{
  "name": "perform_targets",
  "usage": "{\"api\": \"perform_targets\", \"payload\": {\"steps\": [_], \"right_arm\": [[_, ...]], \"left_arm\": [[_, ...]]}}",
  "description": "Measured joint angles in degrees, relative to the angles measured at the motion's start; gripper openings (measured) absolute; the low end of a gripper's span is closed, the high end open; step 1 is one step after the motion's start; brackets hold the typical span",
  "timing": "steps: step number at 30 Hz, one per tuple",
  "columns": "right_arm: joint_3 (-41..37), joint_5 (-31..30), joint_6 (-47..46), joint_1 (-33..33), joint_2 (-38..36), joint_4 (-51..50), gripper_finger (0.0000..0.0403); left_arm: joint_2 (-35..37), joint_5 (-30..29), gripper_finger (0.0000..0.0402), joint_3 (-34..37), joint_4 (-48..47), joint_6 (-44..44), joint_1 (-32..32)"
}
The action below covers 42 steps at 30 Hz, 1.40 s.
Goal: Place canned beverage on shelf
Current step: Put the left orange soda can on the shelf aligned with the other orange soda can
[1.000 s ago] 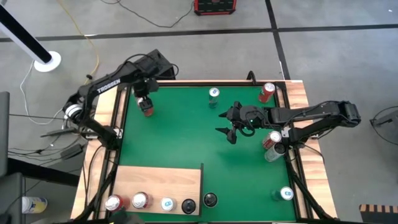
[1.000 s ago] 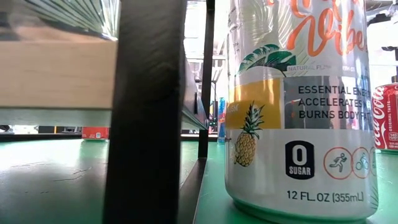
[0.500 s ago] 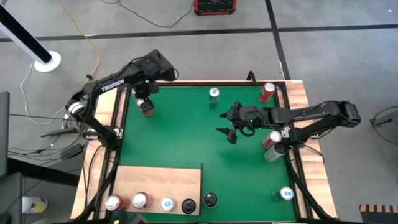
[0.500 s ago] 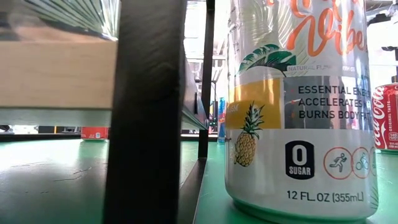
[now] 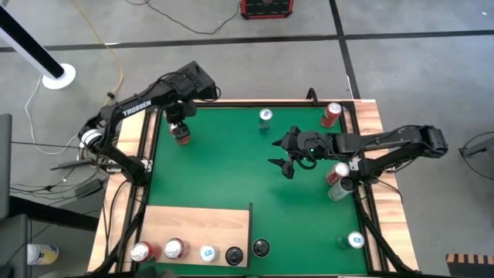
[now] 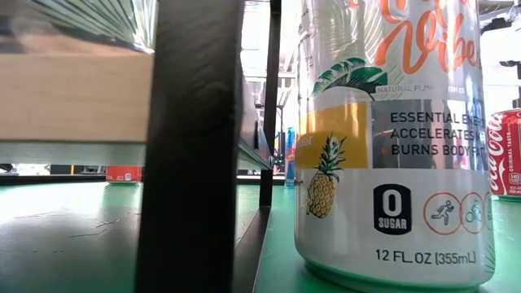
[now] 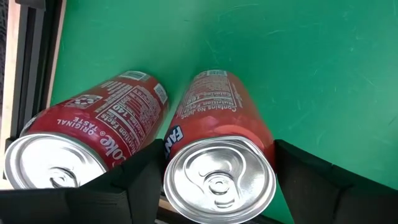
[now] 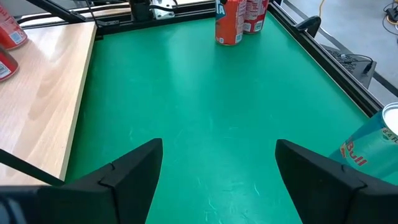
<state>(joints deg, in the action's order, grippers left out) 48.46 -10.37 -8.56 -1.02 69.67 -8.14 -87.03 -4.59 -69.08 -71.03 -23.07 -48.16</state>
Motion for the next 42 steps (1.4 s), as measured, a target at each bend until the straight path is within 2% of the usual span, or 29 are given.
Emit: {"api": "perform_targets", "payload": {"steps": [11,21,27,33,42], "right_arm": [[0.0,0.0,-0.9,0.0,0.0,0.1,0.0335],[0.0,0.0,-3.6,0.0,0.0,1.4,0.0335],[0.0,0.0,-6.7,0.0,0.0,1.7,0.0335],[0.0,0.0,-8.1,1.0,0.0,4.5,0.0335],[0.0,-0.1,-8.5,3.1,0.0,7.6,0.0335]], "left_arm": [[8.3,4.0,0.0247,-5.2,-5.1,2.7,4.9],[15.8,9.6,0.0247,-8.1,-12.0,10.0,16.2],[20.1,12.2,0.0247,-9.1,-16.8,19.3,27.5],[22.7,12.8,0.0247,-9.1,-18.6,33.2,43.1],[19.1,10.4,0.0247,-9.1,-18.2,54.4,66.3]]}}
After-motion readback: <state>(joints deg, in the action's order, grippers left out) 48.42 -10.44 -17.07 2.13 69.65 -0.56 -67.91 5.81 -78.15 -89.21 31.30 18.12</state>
